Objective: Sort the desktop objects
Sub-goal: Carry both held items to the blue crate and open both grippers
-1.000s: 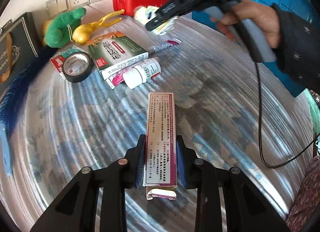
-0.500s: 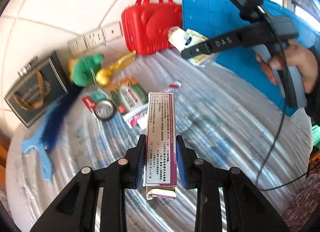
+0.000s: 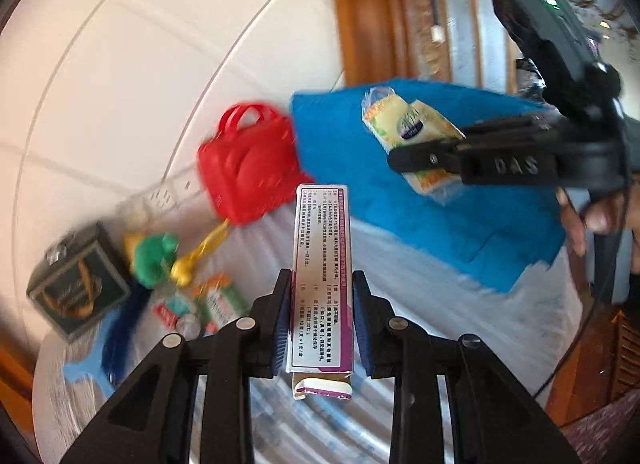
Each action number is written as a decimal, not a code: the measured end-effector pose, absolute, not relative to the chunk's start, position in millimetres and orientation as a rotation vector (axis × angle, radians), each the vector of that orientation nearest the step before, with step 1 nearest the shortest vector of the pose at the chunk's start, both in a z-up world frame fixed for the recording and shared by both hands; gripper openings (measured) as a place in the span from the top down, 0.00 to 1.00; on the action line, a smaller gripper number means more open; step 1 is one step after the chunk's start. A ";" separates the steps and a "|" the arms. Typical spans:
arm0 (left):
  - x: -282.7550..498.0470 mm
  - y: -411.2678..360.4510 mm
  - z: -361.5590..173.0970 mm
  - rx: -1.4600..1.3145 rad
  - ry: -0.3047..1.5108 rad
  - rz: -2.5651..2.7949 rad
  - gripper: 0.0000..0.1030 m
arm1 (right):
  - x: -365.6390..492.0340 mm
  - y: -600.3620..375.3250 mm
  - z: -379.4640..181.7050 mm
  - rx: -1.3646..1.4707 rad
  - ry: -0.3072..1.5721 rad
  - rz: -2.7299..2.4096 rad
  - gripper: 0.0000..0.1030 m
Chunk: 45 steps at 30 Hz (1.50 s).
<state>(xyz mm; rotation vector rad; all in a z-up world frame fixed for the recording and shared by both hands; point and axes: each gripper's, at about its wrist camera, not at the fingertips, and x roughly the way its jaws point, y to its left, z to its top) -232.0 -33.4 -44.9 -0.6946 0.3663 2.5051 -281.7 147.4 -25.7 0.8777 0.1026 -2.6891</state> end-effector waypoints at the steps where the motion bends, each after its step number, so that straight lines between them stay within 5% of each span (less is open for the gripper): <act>1: -228.2 -22.3 -36.3 -0.663 0.372 2.497 0.73 | -272.0 154.0 -19.0 0.859 0.096 -2.706 0.86; 20: -217.1 198.1 35.4 -0.476 0.394 2.459 0.73 | -204.7 342.7 68.0 0.657 0.025 -2.915 0.86; 45: -302.1 323.7 55.9 -0.585 0.409 2.660 0.73 | -278.3 501.7 44.7 0.774 -0.058 -3.036 0.85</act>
